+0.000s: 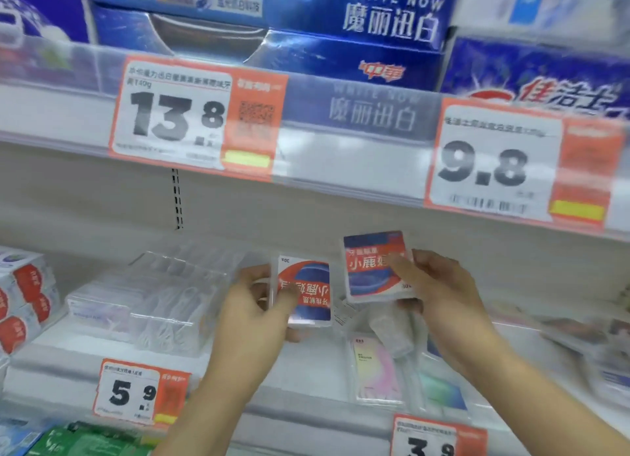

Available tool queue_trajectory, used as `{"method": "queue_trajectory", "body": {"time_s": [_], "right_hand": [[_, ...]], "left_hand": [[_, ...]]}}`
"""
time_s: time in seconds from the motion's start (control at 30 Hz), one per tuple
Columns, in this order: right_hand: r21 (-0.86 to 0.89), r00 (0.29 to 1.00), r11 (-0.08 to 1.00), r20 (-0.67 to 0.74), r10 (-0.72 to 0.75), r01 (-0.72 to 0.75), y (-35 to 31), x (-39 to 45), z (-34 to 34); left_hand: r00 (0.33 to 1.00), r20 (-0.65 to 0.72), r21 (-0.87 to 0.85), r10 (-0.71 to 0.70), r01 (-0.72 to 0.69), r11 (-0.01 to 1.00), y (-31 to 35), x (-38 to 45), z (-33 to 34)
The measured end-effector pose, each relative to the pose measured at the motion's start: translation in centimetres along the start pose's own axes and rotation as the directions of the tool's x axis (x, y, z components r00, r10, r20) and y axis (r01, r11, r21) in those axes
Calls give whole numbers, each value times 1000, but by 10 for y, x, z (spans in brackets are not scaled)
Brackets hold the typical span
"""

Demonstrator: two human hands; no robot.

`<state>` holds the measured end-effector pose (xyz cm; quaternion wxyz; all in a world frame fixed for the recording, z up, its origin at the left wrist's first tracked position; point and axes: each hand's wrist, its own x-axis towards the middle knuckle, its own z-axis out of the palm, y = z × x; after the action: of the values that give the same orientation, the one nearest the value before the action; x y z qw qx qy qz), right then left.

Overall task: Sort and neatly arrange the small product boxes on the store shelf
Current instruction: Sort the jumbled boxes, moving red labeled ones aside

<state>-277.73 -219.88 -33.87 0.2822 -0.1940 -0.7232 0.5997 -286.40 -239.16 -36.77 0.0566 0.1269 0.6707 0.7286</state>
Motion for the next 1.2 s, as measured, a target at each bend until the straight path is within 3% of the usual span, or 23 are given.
{"method": "queue_trajectory", "body": {"time_s": [0.07,0.13,0.23,0.3,0.37,0.4,0.47,0.53,0.6,0.7,0.87,1.03,1.13,1.2], "right_hand": [[102,997,992,-11,77,-75,5,-27,-16],[83,996,995,-64,55,-50,12,-48,-33],[129,980,989,-179,91,-69,20,-66,-65],[140,963,986,-242,119,-86,24,-69,-96],[127,931,990,-351,102,-61,24,-67,-131],[110,899,993,-429,83,-39,26,-65,-151],[-4,824,1000,-566,17,-23,35,-60,-193],[-123,749,992,-660,-65,-22,43,-57,-234],[-194,707,980,-700,-105,-47,49,-55,-267],[-179,718,979,-694,-57,-95,60,-45,-298],[-340,697,930,-701,-152,-139,81,-29,-303],[-459,667,875,-702,-250,-155,77,-16,-301],[-601,676,744,-680,-284,-291,84,-20,-293],[-693,716,662,-613,-332,-286,89,-21,-290]], "left_hand": [[993,116,-94,-37,48,994,7,-21,25],[965,255,-161,-64,108,981,12,-42,54],[920,387,-140,-56,119,983,21,-67,98],[884,468,-71,8,29,997,25,-77,125],[847,512,133,145,-245,960,24,-82,150],[818,538,298,202,-409,862,22,-83,162],[751,620,577,230,-634,516,14,-82,181],[754,645,715,123,-653,250,4,-76,196],[792,606,793,-77,-593,140,-7,-70,205],[793,564,824,-228,-558,98,-20,-63,209],[807,570,815,-155,-579,-10,-32,-68,211],[803,593,802,-67,-596,-40,-38,-70,209],[809,582,807,-78,-587,-68,-37,-70,210],[813,576,809,-91,-582,-83,-37,-70,211]]}}
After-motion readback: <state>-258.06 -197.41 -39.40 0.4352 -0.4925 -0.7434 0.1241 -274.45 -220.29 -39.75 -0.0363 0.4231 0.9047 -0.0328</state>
